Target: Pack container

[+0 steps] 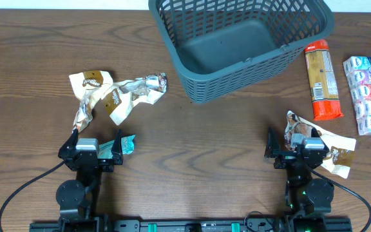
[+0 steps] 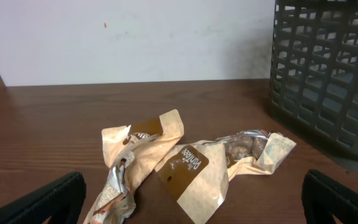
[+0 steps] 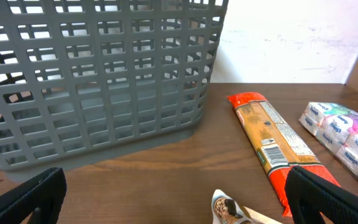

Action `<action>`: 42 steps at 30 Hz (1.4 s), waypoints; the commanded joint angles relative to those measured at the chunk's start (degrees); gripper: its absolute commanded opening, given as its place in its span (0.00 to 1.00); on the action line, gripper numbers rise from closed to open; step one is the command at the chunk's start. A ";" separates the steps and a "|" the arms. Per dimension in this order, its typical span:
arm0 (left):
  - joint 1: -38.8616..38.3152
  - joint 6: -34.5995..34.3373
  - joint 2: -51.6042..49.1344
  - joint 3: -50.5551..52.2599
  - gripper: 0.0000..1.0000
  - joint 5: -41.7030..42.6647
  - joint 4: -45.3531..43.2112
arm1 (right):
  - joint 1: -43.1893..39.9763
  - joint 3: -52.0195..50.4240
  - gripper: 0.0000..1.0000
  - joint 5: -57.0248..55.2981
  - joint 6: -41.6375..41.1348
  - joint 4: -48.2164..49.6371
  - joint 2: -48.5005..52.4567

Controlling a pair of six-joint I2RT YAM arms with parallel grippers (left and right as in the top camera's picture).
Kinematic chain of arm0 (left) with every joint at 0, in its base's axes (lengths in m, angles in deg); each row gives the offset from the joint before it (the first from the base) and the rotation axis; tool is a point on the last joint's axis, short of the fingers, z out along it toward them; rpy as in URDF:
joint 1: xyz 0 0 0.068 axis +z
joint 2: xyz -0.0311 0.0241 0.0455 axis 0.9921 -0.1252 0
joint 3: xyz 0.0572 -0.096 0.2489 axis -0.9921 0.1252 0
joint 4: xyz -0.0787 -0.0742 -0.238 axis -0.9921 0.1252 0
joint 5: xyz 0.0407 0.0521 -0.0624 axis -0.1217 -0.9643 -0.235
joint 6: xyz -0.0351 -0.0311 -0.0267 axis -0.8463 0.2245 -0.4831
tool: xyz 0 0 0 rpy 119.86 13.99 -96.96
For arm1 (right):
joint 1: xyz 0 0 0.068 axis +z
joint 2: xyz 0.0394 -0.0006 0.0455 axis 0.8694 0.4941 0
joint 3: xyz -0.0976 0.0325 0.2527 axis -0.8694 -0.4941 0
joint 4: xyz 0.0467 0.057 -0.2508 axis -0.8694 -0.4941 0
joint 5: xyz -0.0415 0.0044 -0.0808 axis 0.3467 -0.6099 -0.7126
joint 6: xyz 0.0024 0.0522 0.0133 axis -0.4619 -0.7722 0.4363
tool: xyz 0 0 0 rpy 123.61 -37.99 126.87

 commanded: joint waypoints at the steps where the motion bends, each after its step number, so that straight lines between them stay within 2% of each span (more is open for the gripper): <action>1: 0.35 -0.50 0.39 1.40 0.99 0.66 1.25 | 0.52 -0.26 0.99 0.44 0.68 -0.09 -0.61; 39: 0.35 -0.52 0.39 1.40 0.99 0.68 0.61 | 0.52 -0.26 0.99 0.44 0.66 -0.09 -0.61; 42: 0.33 -0.52 0.37 1.40 0.99 4.09 0.87 | 0.55 -0.26 0.99 0.48 0.66 -0.09 -0.61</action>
